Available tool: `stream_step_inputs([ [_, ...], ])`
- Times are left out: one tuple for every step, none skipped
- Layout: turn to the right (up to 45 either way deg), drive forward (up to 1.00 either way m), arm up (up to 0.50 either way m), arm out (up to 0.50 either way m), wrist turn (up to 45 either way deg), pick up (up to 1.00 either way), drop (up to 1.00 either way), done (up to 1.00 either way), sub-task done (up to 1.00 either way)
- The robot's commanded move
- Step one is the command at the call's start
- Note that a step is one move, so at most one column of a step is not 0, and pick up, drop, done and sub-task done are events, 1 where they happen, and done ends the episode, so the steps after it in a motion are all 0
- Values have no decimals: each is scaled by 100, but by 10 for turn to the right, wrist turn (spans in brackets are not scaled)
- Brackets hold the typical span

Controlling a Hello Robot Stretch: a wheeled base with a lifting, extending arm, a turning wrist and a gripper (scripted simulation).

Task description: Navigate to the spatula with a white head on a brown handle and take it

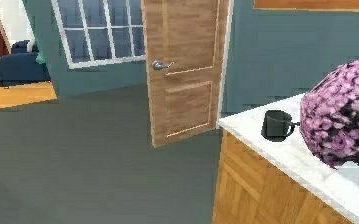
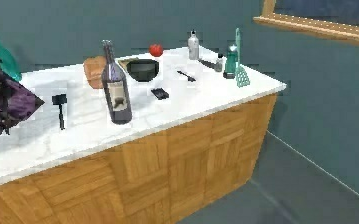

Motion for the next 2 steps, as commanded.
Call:
stream_step_inputs([
  [0,85,0,0,0,0,0,0,0],
  [-360,0,0,0,0,0,0,0,0],
])
